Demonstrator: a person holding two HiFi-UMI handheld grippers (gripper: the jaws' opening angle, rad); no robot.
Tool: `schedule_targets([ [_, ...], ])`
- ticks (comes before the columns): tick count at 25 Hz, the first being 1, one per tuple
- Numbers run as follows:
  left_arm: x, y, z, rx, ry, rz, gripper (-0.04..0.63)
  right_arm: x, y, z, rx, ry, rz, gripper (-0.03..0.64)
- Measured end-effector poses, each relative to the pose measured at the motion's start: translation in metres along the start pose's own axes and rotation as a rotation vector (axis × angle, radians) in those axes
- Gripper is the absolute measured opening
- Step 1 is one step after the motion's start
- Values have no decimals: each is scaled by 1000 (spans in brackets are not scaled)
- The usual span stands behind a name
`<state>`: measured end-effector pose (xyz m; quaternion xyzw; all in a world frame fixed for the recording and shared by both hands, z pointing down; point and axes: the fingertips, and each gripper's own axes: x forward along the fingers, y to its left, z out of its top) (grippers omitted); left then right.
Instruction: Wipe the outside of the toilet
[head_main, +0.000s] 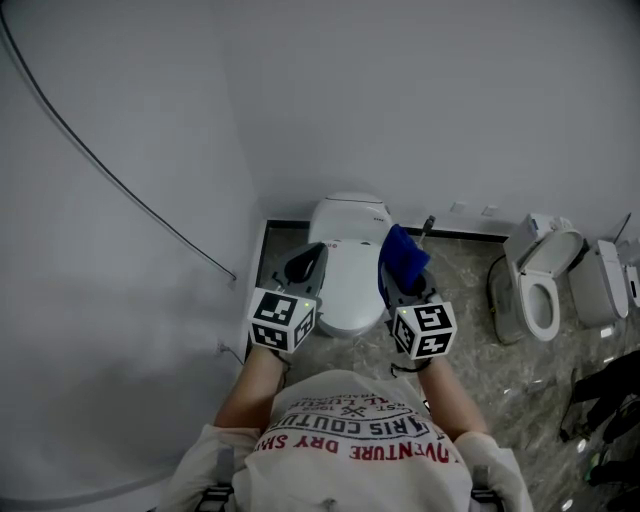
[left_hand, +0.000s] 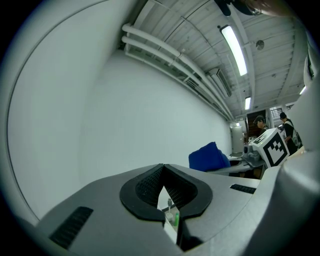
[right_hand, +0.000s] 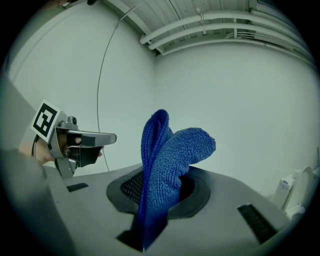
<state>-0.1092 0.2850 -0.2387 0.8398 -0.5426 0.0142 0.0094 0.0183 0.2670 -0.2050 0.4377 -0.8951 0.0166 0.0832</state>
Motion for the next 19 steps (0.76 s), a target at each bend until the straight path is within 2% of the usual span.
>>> schedule_targets([
  [4,7,-1,4,13,20,-12,8,5,0,2,8,12,12,72],
  [12,5,4,-16,9,56,-8,8,10,5,-7,4,18,20,72],
  [19,16,8,-3,13,48,9,8,15,-7,4,9,10,25,72],
])
